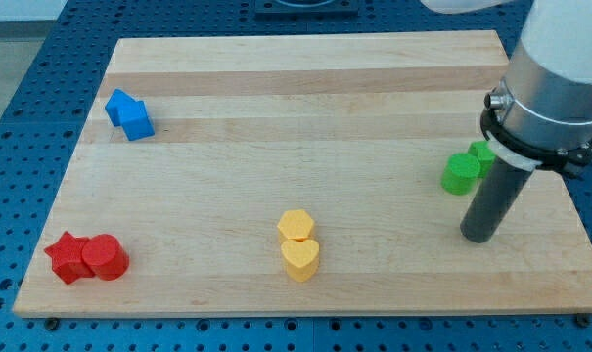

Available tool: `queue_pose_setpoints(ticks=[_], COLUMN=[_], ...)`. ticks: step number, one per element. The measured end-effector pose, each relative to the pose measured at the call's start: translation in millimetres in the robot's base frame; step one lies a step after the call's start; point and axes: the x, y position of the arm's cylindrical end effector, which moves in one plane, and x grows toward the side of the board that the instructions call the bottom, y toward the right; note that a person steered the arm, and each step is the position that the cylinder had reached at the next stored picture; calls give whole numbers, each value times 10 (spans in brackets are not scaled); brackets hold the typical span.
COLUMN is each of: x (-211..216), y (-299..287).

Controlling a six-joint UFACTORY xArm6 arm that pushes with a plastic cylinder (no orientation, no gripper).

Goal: Slide the green blocks parallel to the blue blocks

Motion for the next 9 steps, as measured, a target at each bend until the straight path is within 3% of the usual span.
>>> queue_pose_setpoints(ticks=[1,2,8,9], x=[-185,-643,-1090,-1376], y=[33,332,382,382])
